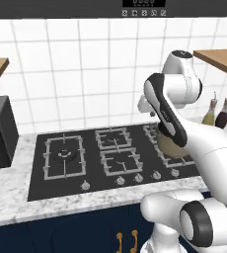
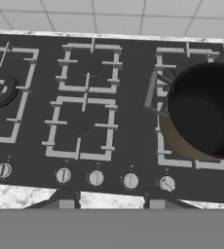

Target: Put the tomato and avocado in the pot. Retrieve the spatula and lightly stir the vegetables in the pot.

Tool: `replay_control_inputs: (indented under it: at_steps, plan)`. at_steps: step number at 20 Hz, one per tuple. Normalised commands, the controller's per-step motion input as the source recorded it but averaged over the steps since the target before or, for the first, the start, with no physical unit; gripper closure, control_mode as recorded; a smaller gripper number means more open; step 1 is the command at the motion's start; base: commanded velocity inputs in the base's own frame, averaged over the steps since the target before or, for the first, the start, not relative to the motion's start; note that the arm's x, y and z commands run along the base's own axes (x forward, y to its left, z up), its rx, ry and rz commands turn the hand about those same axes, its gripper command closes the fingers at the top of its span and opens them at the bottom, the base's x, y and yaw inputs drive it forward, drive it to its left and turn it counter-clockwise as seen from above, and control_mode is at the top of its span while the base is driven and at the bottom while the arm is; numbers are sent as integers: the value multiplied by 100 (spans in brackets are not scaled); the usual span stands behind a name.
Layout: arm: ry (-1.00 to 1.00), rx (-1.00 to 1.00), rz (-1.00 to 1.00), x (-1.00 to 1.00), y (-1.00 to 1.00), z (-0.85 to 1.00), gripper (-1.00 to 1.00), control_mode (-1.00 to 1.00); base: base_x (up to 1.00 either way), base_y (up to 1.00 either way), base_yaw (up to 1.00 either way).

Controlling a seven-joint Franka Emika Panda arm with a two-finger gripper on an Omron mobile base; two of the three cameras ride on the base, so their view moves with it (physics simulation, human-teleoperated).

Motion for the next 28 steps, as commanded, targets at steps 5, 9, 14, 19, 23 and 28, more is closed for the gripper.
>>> replay_control_inputs:
  at_steps: [5, 9, 14, 19, 23, 28]
  plan:
    - [0, 0, 0, 0, 0, 0, -100, 100, 0, -44, 0]
    - [0, 0, 0, 0, 0, 0, -100, 100, 0, -72, -1]
    - [0, 0, 0, 0, 0, 0, -100, 100, 0, -50, 0]
    - [0, 0, 0, 0, 0, 0, -100, 100, 29, -16, -1]
    - [0, 0, 0, 0, 0, 0, -100, 100, 63, 0, -5]
    - [0, 0, 0, 0, 0, 0, -100, 100, 51, 0, -3]
